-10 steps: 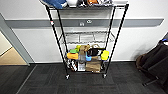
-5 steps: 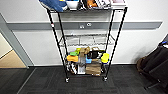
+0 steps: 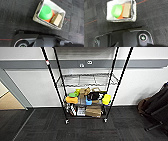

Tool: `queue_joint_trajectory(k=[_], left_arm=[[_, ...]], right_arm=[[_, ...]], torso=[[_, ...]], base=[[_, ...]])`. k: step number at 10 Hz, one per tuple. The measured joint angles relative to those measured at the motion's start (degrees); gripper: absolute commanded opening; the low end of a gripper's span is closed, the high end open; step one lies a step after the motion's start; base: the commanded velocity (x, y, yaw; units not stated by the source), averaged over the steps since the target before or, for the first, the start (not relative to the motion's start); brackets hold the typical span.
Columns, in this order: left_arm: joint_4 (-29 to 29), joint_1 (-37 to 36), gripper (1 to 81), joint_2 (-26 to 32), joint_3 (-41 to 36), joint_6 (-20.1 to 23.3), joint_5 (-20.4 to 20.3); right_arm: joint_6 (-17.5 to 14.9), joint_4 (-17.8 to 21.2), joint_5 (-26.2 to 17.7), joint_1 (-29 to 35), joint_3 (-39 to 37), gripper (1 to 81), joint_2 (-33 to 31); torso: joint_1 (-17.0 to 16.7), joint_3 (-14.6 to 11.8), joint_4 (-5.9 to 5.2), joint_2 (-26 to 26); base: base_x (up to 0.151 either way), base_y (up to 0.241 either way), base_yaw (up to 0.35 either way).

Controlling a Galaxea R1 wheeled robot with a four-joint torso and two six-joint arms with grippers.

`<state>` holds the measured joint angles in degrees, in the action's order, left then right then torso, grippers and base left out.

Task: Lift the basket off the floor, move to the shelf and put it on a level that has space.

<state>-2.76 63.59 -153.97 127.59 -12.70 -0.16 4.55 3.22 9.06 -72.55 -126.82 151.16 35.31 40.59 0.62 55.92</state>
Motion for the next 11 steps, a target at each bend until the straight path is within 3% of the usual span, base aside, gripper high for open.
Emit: queue_joint_trajectory(k=[2, 4, 11], left_arm=[[0.00, -0.44, 81.1, -0.04, 0.04, 0.00, -0.06], [0.00, -1.60, 81.1, -0.04, 0.04, 0.00, -0.02], [1.99, -3.32, 81.1, -2.67, 3.06, 0.02, 1.87]], right_arm=[[0.00, 0.00, 0.04, 0.22, -0.61, 81.1, 0.27], [0.11, 0.00, 0.15, 0.44, -0.61, 81.1, 0.35], [0.30, -0.02, -0.07, 0.39, -1.29, 81.1, 0.79]], torso=[[2.12, 2.95, 0.00, 3.21], [4.07, 3.76, 0.00, 6.34], [12.70, 3.87, 0.00, 20.06]], base=[[0.000, 0.000, 0.000], [0.000, 0.000, 0.000], [0.000, 0.000, 0.000]])
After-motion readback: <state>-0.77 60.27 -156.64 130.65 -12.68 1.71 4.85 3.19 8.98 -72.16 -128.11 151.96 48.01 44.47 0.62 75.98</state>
